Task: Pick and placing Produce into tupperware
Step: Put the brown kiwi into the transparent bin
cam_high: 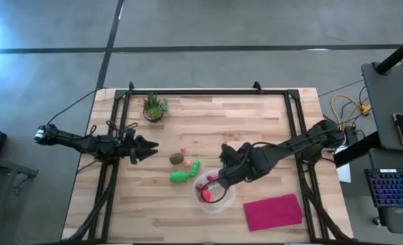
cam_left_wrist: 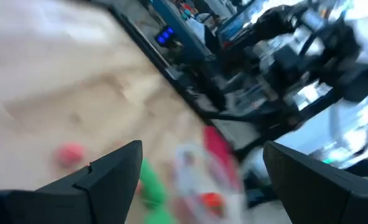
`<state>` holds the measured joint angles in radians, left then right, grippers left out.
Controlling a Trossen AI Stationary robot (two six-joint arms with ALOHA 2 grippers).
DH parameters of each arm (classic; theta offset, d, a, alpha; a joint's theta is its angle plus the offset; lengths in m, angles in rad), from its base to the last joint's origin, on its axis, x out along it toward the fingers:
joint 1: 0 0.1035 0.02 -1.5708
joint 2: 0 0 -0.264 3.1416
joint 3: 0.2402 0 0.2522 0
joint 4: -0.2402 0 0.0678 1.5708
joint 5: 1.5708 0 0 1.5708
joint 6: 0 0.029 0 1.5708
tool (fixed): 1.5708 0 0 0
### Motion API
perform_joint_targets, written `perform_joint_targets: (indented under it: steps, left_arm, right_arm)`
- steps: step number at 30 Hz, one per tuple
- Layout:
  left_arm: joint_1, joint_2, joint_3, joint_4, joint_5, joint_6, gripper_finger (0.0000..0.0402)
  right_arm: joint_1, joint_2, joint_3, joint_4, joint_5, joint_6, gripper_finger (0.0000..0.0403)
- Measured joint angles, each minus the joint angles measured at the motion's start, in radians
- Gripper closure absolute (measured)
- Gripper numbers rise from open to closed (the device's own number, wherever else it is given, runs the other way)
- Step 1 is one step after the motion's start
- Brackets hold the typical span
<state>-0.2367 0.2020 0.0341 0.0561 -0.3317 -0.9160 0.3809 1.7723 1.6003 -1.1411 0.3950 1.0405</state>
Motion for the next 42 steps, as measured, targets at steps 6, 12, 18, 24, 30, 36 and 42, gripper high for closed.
perform_joint_targets:
  steps: [6, 12, 18, 24, 30, 36, 42]
  left_arm:
    - [0.001, -0.001, 0.000, -0.004, -0.007, -0.144, 0.0081]
    - [0.001, -0.001, 0.000, 0.049, -0.072, -0.185, 0.0081]
    - [0.000, 0.001, 0.011, 0.160, -0.014, -0.057, 0.0081]
    - [0.001, 0.038, 0.091, 0.006, 0.020, 0.007, 0.0081]
    - [0.001, 0.169, 0.277, -0.242, 0.048, 0.181, 0.0081]
    - [0.001, 0.395, 0.402, -0.469, -0.025, 0.363, 0.0081]
    - [0.001, 0.616, 0.409, -0.412, -0.030, 0.433, 0.0081]
  right_arm:
    - [-0.012, 0.000, -0.033, 0.103, -0.001, -0.015, 0.0086]
    - [-0.041, 0.015, -0.034, 0.152, -0.013, -0.091, 0.0089]
    - [-0.067, 0.014, -0.032, 0.159, -0.040, -0.155, 0.0088]
    - [-0.122, 0.014, -0.033, 0.152, -0.146, -0.188, 0.0088]
    - [-0.168, 0.001, -0.028, 0.156, -0.151, -0.228, 0.0092]
    - [-0.198, -0.018, -0.028, 0.155, -0.109, -0.228, 0.0093]
    - [-0.207, -0.075, -0.028, 0.191, 0.005, -0.171, 0.0094]
